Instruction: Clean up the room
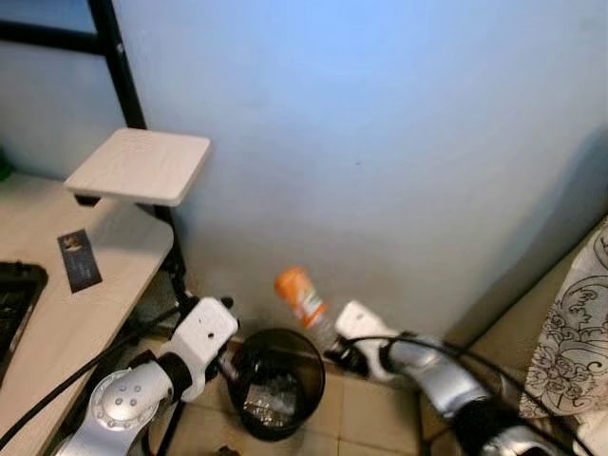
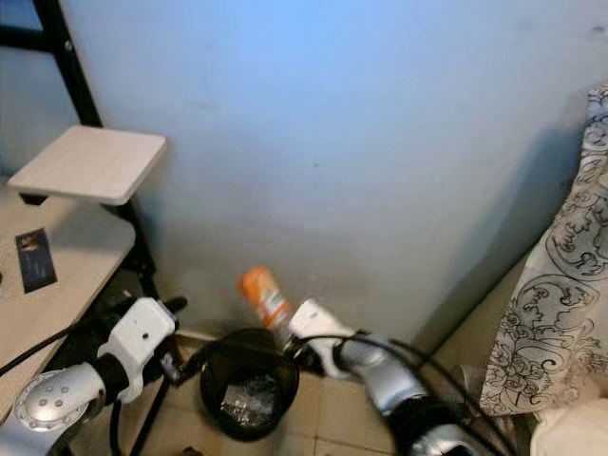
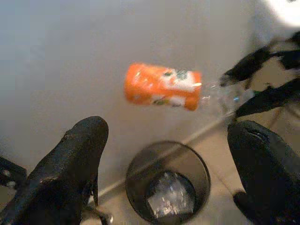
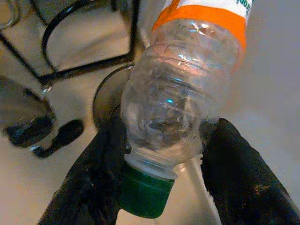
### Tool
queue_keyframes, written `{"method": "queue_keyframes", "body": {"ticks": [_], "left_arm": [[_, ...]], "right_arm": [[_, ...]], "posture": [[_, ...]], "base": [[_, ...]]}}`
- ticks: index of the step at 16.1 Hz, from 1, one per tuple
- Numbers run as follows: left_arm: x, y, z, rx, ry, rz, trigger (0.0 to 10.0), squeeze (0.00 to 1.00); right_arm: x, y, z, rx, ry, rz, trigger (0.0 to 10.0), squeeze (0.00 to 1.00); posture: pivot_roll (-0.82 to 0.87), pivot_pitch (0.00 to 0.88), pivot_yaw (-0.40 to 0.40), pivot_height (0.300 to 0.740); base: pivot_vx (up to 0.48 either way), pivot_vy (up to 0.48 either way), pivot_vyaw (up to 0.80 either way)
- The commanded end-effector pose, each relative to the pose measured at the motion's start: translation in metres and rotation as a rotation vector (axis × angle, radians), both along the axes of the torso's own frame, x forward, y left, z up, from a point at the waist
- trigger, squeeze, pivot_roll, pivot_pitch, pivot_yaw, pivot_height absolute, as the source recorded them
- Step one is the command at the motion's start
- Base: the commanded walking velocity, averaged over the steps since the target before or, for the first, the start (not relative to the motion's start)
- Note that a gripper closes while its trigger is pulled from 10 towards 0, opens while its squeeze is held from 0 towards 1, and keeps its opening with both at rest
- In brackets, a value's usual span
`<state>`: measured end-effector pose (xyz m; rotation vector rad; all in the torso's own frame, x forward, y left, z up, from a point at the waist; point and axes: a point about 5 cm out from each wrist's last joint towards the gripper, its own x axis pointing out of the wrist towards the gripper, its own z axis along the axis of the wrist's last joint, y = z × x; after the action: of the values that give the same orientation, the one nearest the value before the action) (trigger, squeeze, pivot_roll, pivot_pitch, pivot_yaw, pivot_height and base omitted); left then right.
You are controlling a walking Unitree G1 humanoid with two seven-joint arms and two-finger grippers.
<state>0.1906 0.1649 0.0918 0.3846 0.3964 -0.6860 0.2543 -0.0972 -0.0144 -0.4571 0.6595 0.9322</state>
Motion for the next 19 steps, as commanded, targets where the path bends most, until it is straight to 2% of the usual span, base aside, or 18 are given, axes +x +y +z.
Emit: {"method": "queue_keyframes", "body": {"ticks": [1,2,4,7,9,12,13,14,19], "left_arm": [[-0.003,-0.002,0.003,0.005,0.005,-0.052,10.0,0.0],[-0.006,0.001,0.002,0.025,0.023,-0.085,10.0,0.0],[-0.008,0.003,0.003,0.037,0.032,-0.101,10.0,0.0],[-0.01,0.005,0.004,0.049,0.038,-0.108,10.0,0.0],[-0.011,0.005,0.004,0.051,0.041,-0.111,10.0,0.0],[-0.014,0.006,0.005,0.052,0.046,-0.109,10.0,0.0],[-0.014,0.006,0.005,0.052,0.047,-0.108,10.0,0.0],[-0.014,0.007,0.005,0.052,0.047,-0.108,10.0,0.0],[-0.014,0.009,0.006,0.058,0.051,-0.107,10.0,0.0]], "right_arm": [[0.007,0.005,0.0,-0.043,-0.032,-0.005,10.0,0.0],[0.012,0.015,0.0,-0.038,-0.042,-0.062,10.0,0.0],[0.016,0.025,0.001,-0.003,-0.03,-0.095,10.0,0.0],[0.021,0.041,0.006,-0.015,-0.075,-0.087,10.0,0.0],[0.024,0.046,0.007,-0.046,-0.105,-0.087,10.0,0.0],[0.023,0.053,0.008,-0.011,-0.088,-0.088,10.0,0.0],[0.023,0.054,0.008,-0.001,-0.08,-0.088,10.0,0.54],[0.022,0.055,0.008,0.007,-0.07,-0.086,10.0,1.0],[0.015,0.06,0.004,0.059,-0.002,-0.082,10.0,1.0]], "posture": [[0.15,0.056,-0.058,0.74],[0.16,0.066,-0.055,0.74],[0.16,0.07,-0.053,0.74],[0.17,0.079,-0.049,0.74],[0.17,0.083,-0.05,0.74],[0.18,0.087,-0.055,0.74],[0.18,0.088,-0.056,0.74],[0.18,0.088,-0.056,0.74],[0.18,0.086,-0.053,0.74]], "base": [[0.0,0.0,0.0],[0.0,0.0,0.0],[0.0,0.0,0.0],[0.0,0.0,0.0],[0.0,0.0,0.0],[0.0,0.0,0.0],[0.0,0.0,0.0],[0.0,0.0,0.0],[0.0,0.0,0.0]]}}
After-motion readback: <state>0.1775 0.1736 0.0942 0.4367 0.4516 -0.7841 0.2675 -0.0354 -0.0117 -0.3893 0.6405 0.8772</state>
